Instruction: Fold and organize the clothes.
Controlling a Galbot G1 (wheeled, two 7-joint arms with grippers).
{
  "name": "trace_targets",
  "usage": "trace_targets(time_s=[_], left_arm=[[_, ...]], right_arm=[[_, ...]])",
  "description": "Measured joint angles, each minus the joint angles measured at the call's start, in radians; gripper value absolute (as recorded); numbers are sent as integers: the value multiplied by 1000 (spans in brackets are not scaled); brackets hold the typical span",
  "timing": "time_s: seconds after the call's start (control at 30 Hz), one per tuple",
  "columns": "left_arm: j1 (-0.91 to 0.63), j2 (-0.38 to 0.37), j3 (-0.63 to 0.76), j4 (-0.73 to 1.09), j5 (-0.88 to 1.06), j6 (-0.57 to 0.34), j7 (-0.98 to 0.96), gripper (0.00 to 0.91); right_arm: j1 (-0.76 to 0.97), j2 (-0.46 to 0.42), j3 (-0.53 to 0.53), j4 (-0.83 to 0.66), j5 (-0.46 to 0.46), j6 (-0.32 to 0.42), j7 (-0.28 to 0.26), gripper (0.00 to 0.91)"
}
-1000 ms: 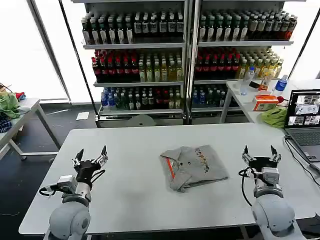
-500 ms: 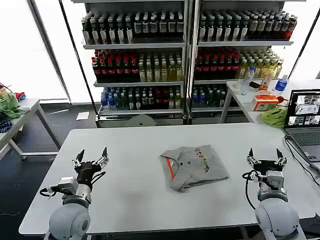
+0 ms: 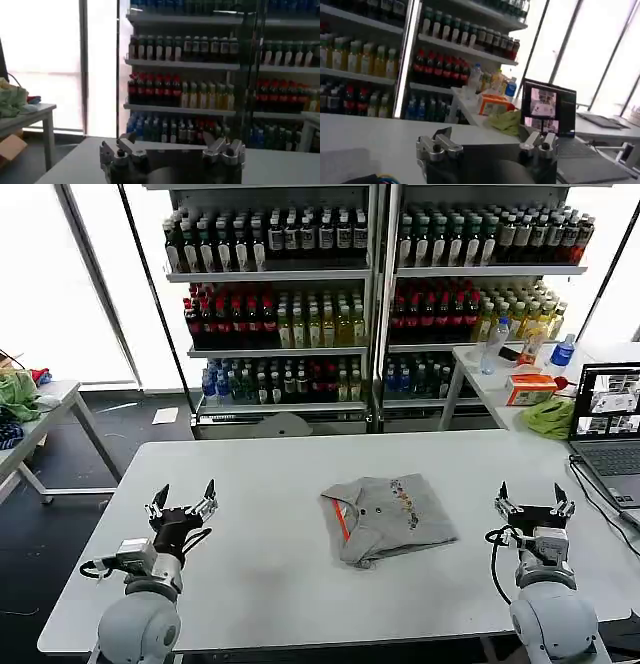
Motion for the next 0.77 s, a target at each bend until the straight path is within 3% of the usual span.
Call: trace_targets(time_s=[0.77], left_arm=[[20, -4, -8, -14, 51, 12, 51, 907]], right_arm=[[-21, 8, 10, 16, -3, 6, -1, 907]])
